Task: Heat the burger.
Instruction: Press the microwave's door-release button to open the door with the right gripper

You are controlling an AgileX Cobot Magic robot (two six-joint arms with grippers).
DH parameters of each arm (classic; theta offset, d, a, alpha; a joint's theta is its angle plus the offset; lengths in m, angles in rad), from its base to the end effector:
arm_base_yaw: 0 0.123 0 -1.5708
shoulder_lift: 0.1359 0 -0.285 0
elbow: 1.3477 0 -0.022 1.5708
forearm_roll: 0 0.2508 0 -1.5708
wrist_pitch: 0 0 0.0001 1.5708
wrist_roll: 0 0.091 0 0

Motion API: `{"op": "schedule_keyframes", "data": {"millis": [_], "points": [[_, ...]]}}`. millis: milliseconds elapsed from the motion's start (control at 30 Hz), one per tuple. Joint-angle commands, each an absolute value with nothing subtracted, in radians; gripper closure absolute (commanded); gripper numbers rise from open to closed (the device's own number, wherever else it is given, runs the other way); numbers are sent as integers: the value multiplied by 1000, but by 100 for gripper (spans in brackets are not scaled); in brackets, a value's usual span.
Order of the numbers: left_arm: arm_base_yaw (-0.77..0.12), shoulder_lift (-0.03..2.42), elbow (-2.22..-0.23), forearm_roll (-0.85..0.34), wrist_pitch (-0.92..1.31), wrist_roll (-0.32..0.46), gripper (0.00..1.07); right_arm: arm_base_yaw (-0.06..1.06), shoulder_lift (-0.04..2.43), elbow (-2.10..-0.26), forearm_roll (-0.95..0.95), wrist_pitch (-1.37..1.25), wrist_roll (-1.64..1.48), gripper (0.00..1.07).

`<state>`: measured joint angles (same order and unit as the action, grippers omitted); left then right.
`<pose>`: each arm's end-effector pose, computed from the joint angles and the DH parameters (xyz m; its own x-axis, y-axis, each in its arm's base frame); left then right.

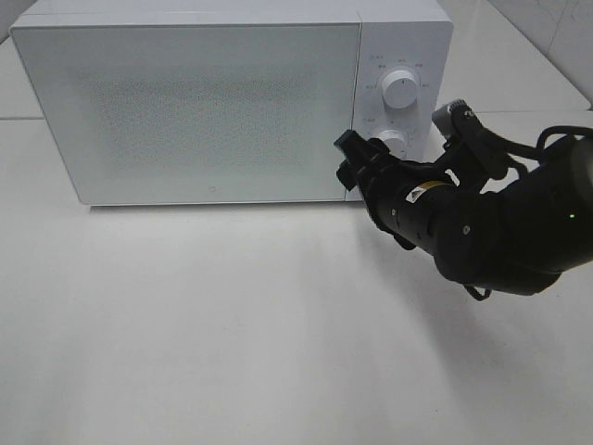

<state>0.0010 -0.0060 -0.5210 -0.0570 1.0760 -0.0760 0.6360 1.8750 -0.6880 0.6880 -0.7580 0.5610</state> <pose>-0.0090 -0.0046 0.2819 -0.4471 -0.1032 -0.8885 -0.0021 0.9934 -0.1144 0.2873 0.1628 0.1303 -0.3619 0.7290 -0.5810 0.2231 0.6728 0.7053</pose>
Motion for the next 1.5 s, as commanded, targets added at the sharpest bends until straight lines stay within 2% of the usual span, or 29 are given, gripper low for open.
{"op": "schedule_keyframes", "data": {"millis": [33,267,400,600,933,1500], "points": [[2,-20,-521,-58,1068,-74,6,610,1790,-685,669,-599,243,33],[2,-20,-521,-58,1068,-74,6,522,1692,-685,610,-315,-35,33],[2,-20,-521,-58,1068,-74,6,448,1612,-685,530,-40,-155,33],[2,-20,-521,-58,1068,-74,6,399,1515,-685,389,184,-138,33],[2,-20,-521,-58,1068,-74,6,387,1255,-685,0,561,162,33],[2,-20,-521,-58,1068,-74,6,387,830,-680,-43,892,136,33]]}}
